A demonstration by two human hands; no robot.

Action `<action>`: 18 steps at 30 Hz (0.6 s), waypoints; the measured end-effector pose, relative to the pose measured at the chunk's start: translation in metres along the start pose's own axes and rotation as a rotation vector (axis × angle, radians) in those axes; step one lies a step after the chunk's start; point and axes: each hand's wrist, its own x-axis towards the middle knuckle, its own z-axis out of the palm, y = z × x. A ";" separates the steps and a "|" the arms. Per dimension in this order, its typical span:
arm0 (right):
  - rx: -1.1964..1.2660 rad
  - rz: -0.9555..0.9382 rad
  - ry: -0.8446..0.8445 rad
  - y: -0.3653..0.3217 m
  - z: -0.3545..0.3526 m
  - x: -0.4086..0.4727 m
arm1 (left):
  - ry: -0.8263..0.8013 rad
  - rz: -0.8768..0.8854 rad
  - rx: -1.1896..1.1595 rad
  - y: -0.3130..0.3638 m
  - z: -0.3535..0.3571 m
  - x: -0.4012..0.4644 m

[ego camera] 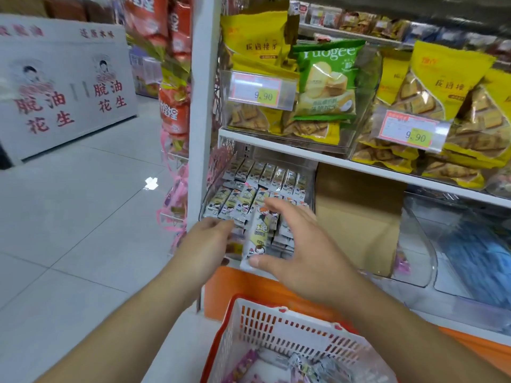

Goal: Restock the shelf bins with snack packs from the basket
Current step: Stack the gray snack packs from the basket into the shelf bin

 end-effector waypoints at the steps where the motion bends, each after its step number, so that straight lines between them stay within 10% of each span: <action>1: -0.001 0.003 -0.005 -0.002 0.003 0.016 | 0.084 0.031 0.097 0.000 -0.007 0.008; 18: -0.213 0.172 -0.129 0.021 0.058 0.171 | 0.202 -0.050 0.163 -0.014 -0.017 0.057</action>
